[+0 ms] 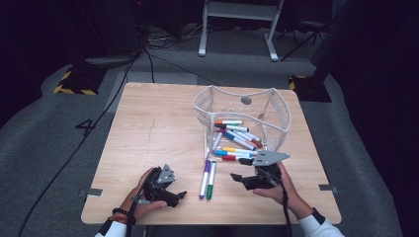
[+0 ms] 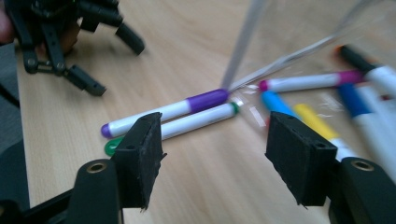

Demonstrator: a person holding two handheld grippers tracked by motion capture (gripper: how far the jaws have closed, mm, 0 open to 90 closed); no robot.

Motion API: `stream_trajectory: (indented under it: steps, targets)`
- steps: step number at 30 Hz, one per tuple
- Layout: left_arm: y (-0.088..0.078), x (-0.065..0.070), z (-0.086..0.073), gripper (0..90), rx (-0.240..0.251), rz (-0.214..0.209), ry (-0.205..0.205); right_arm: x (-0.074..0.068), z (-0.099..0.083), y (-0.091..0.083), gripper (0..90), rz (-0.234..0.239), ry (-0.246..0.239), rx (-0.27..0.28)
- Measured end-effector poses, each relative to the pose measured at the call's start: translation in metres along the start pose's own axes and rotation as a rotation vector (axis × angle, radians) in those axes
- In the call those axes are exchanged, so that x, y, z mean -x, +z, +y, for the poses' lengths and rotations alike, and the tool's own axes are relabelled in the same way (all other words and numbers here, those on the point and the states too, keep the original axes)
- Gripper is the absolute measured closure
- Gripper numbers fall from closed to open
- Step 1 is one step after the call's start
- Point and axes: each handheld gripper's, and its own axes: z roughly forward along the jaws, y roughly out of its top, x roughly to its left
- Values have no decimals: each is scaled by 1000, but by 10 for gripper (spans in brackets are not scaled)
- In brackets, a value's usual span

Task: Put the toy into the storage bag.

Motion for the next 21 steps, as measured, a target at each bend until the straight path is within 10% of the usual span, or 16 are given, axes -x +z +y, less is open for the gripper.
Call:
stream_trajectory:
  steps: [11,21]
  targets:
    - [0,0,0,120,0,-1,-1,-42,-3,66,349,64,-32,-62]
    - [0,0,0,121,0,-1,-1,-43,-13,79,387,-9,-45,-139]
